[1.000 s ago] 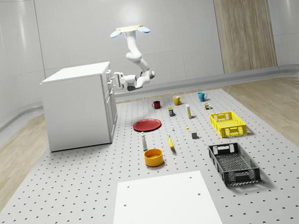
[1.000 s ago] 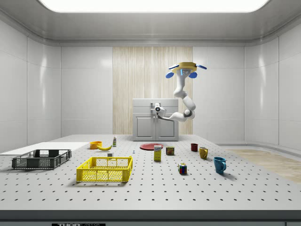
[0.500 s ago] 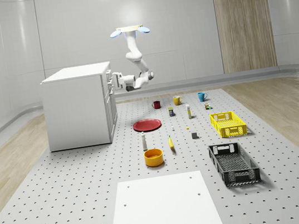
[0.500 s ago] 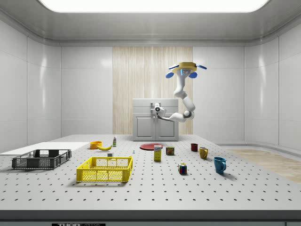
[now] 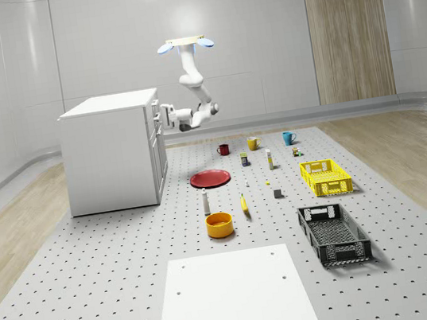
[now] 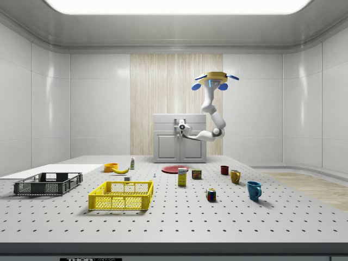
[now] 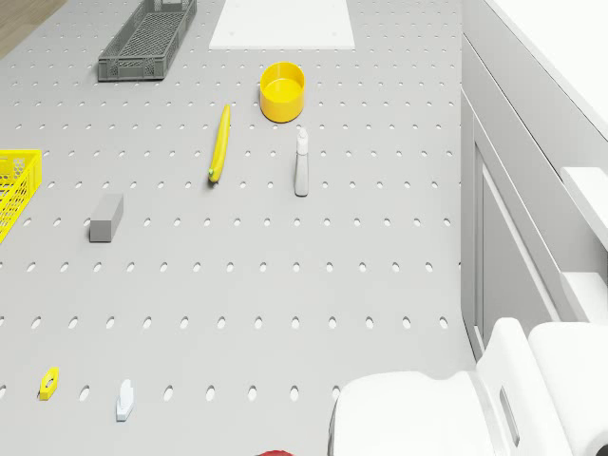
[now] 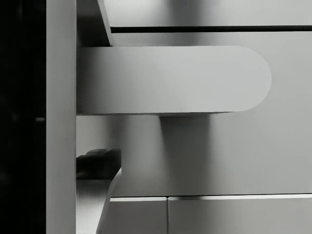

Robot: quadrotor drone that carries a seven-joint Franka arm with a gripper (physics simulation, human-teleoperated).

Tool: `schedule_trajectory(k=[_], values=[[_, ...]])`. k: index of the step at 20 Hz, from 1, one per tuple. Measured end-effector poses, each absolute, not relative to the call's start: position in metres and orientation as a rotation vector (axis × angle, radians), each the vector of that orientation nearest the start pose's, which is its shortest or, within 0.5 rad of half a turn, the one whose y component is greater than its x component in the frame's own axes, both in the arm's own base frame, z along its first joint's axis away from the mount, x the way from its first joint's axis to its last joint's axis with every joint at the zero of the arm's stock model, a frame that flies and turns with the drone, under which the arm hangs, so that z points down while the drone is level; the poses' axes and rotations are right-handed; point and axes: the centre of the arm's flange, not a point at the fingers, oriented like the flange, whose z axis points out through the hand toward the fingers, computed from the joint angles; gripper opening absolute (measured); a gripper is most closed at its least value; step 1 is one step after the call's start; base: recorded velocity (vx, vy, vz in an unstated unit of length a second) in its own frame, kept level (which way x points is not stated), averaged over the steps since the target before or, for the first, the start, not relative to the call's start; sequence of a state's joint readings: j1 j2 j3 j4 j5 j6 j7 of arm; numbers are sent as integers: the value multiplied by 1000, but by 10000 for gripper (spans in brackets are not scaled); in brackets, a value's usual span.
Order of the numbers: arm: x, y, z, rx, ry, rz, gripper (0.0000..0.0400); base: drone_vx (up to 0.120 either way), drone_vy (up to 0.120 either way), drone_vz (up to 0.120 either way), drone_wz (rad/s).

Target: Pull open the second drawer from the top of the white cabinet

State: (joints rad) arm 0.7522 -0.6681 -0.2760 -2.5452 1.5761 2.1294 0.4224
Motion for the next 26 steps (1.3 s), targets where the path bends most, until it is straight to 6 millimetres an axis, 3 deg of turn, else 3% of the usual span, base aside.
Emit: schedule_trajectory(k=[9, 14, 19, 24, 25, 26], values=[[332, 195, 548, -1496, 622, 620, 148, 0, 0, 0, 0], [332, 186, 550, -1498, 634, 631, 164, 0, 0, 0, 0], [332, 182, 549, -1498, 620, 617, 148, 0, 0, 0, 0], [332, 171, 548, -1498, 618, 616, 147, 0, 0, 0, 0], [332, 169, 551, -1496, 641, 638, 171, 0, 0, 0, 0], [332, 167, 550, -1503, 619, 615, 160, 0, 0, 0, 0]])
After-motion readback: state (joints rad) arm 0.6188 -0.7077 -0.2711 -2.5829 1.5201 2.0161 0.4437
